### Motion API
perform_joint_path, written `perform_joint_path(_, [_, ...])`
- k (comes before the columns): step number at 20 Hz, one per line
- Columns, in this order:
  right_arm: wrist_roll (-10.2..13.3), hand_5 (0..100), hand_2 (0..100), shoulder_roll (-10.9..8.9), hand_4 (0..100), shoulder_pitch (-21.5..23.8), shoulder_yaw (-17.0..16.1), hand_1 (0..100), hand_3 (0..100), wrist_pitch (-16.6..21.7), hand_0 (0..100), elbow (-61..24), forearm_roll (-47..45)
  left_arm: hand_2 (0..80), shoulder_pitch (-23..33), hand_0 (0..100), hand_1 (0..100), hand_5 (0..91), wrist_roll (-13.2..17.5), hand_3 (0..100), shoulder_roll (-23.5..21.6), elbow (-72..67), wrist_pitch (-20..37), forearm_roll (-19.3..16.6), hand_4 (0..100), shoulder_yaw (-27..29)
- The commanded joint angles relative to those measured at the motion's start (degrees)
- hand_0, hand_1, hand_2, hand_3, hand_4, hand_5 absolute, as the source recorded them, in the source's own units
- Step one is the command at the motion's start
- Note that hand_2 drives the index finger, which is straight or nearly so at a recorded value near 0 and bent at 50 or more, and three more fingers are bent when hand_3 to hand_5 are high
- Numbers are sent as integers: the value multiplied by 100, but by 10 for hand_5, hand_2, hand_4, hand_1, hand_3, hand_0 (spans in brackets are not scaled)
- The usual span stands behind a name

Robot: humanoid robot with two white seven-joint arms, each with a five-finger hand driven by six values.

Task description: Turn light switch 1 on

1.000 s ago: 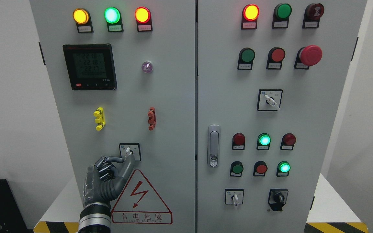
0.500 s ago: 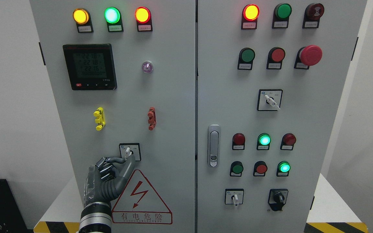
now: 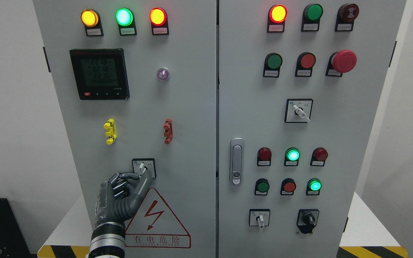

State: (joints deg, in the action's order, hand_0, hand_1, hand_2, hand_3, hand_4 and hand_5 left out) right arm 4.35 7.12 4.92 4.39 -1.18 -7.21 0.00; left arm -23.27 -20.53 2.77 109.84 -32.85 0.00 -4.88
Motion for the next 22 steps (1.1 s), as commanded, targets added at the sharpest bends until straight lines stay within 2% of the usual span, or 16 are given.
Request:
perform_joint_path(1, [-4, 0, 0, 0, 0, 0, 0, 0, 0, -5, 0, 0, -141, 574, -28, 131, 660, 877, -4, 1000, 13, -33, -2, -9, 949, -22])
perform_joint_path(22, [-4, 0, 0, 0, 0, 0, 0, 0, 0, -5, 0, 0, -141, 580, -81, 151, 654, 877, -4, 1000, 48, -33, -20, -35, 957, -22])
